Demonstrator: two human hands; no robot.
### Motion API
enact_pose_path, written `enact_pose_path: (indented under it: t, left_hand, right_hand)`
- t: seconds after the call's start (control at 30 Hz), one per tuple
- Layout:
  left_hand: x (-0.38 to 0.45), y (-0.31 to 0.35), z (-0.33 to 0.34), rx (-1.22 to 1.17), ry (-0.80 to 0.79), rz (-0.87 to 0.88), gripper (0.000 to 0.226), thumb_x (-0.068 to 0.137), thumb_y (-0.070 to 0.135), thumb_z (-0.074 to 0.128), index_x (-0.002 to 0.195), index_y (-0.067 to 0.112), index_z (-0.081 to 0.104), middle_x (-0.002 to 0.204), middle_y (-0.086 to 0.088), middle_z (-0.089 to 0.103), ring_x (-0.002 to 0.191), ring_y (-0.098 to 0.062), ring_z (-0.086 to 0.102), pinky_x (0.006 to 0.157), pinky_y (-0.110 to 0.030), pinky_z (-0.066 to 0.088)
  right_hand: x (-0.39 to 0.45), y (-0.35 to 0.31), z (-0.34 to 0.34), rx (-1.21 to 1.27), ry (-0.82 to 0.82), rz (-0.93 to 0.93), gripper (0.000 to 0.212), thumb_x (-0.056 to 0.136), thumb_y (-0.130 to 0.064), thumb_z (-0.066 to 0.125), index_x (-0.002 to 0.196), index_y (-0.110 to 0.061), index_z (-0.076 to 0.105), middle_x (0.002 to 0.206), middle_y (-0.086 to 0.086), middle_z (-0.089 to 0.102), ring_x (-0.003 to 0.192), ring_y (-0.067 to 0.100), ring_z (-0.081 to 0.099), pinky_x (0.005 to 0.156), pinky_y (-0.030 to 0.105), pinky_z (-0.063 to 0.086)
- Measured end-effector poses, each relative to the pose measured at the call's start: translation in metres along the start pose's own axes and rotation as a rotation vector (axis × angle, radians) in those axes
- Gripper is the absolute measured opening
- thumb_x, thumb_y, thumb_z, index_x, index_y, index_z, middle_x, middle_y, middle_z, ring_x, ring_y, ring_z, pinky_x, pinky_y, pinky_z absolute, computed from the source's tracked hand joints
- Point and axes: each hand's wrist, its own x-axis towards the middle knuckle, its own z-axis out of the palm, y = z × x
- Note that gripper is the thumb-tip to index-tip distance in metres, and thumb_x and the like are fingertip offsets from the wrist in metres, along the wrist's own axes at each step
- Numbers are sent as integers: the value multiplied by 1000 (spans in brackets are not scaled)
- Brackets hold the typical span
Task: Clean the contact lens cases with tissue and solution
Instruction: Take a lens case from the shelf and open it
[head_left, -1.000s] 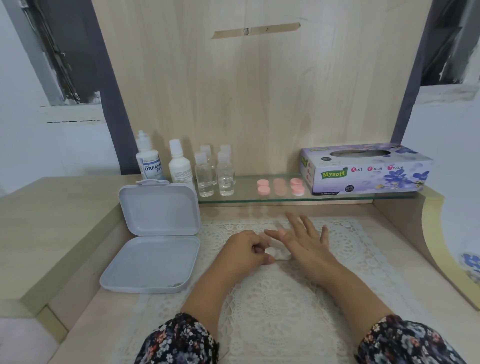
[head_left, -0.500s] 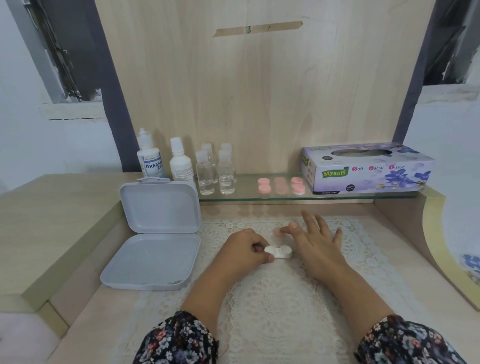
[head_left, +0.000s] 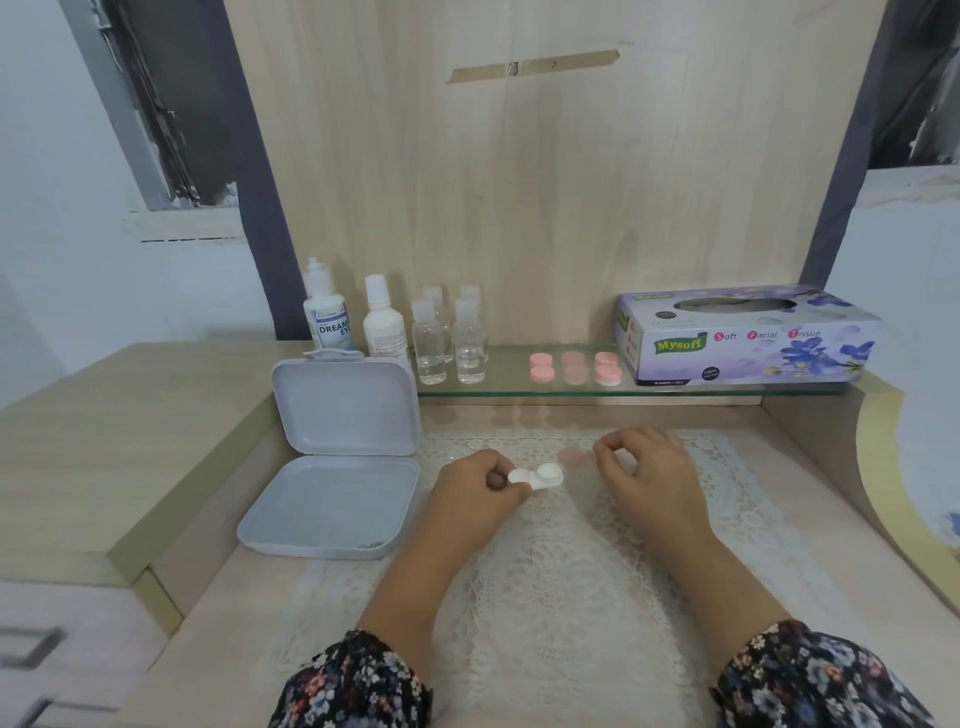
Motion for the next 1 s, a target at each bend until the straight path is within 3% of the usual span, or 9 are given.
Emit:
enact_pose_path:
  t: [0.17, 0.33, 0.53, 0.63, 0.8, 0.9, 1.0]
  left_hand:
    - [-9, 3, -27, -61, 111, -19, 7, 79, 20, 75, 80, 22, 68, 73, 4, 64, 65, -7, 57, 60, -19, 44]
    - [-12, -3, -71, -10, 254, -10, 9, 78, 15, 75, 78, 19, 67, 67, 6, 61, 60, -4, 54, 54, -10, 39]
    - [-8, -26, -115, 308, 320, 28, 9, 81, 18, 70, 79, 19, 61, 72, 3, 62, 71, -15, 58, 62, -27, 44]
    - [-6, -38, -121, 617, 282, 172, 10, 85, 16, 66, 84, 8, 60, 76, -5, 62, 74, -25, 57, 65, -38, 46]
    - [-8, -50, -124, 922, 219, 499, 31, 62, -2, 82, 68, 7, 53, 61, -7, 53, 56, -28, 50, 45, -31, 34]
    - [-9, -52, -125, 1011, 221, 578, 36, 54, -7, 82, 65, 9, 52, 59, -5, 50, 53, -26, 48, 47, -27, 23]
    - [-9, -57, -125, 1006, 233, 613, 37, 54, -12, 80, 67, 9, 52, 61, -5, 50, 55, -25, 47, 48, -28, 23]
  right_hand:
    - [-2, -5, -1, -6, -38, -30, 12, 89, -20, 62, 82, -18, 70, 87, -10, 65, 92, 14, 52, 79, 27, 36]
    - [2, -25, -10, 97, -162, 93, 18, 90, -24, 58, 76, -26, 69, 79, -17, 64, 83, 5, 56, 63, 25, 39]
    - [5, -46, 0, 92, -289, 109, 17, 91, -29, 57, 82, -25, 71, 77, -8, 69, 76, 10, 63, 69, 29, 50]
    - [3, -56, 10, 58, -343, 69, 14, 91, -30, 56, 85, -29, 68, 80, -16, 66, 76, 3, 60, 65, 26, 47]
    - [-7, -60, 24, 45, -380, 32, 14, 92, -27, 55, 88, -27, 69, 83, -18, 64, 78, 0, 58, 64, 22, 46]
    - [-11, -56, 29, 54, -324, -12, 16, 92, -26, 56, 89, -25, 71, 85, -19, 64, 84, 1, 57, 70, 23, 46]
    - [-13, -51, 32, 46, -253, -68, 16, 92, -25, 56, 87, -23, 71, 87, -17, 64, 92, 4, 52, 75, 22, 38]
